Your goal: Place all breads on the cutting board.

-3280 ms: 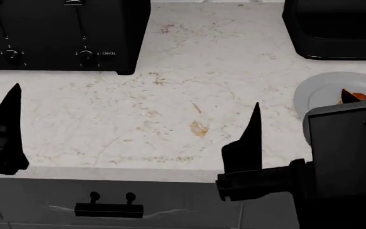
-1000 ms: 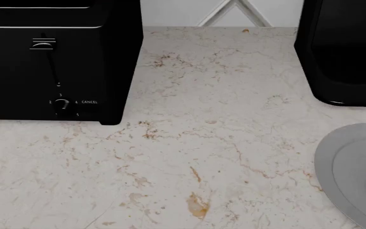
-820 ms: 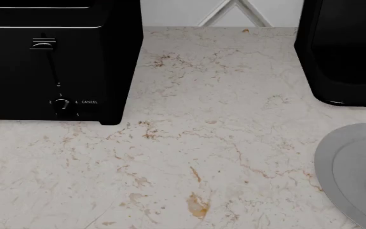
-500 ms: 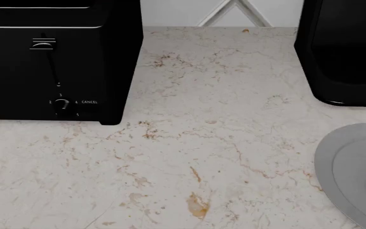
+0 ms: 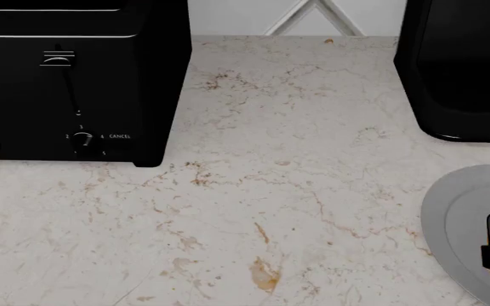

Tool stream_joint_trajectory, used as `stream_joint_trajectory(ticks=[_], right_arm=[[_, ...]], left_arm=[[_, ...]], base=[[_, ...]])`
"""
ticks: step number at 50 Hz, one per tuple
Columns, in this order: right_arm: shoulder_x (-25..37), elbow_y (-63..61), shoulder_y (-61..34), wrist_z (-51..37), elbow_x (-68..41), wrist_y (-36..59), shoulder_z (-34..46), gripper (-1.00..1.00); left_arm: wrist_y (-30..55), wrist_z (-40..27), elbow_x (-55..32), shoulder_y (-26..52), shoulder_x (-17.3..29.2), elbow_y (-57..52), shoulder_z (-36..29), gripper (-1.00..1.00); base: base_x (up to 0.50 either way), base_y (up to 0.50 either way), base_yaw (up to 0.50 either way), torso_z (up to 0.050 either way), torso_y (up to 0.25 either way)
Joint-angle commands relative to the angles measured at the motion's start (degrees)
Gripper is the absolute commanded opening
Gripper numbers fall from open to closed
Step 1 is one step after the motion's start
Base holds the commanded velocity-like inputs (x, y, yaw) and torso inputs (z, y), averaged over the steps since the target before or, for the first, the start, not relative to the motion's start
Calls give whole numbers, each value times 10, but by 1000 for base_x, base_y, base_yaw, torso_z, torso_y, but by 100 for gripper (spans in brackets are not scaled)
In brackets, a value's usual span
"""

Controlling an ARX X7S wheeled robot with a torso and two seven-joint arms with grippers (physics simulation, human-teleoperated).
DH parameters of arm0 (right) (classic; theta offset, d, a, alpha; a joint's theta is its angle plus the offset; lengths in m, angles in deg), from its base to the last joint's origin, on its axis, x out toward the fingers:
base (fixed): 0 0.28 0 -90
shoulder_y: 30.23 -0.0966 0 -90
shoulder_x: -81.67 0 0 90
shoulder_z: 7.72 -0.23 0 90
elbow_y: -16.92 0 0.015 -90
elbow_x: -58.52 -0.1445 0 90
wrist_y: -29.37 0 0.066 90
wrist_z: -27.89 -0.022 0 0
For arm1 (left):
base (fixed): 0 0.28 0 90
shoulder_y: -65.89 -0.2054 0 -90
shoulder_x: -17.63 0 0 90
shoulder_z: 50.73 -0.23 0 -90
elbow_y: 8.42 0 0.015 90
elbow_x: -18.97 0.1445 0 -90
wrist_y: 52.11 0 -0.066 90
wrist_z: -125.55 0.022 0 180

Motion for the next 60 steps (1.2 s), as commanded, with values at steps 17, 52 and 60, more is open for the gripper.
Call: stream_joint_trajectory(ticks=[17, 52, 60], right_arm=[[-39, 30, 19, 47, 57, -12, 17, 100], [31, -210, -21, -103, -165, -4, -53, -100], [69, -320, -1, -181, -223, -99, -101, -100]], left_arm=[[-4, 7, 5, -4, -5, -4, 11, 100], [-17, -7, -16, -4, 2, -6, 17, 100], [-23, -9, -19, -16, 7, -11, 23, 100]], base=[[0, 0, 0, 0, 0], [0, 0, 0, 0, 0], [0, 0, 0, 0, 0]])
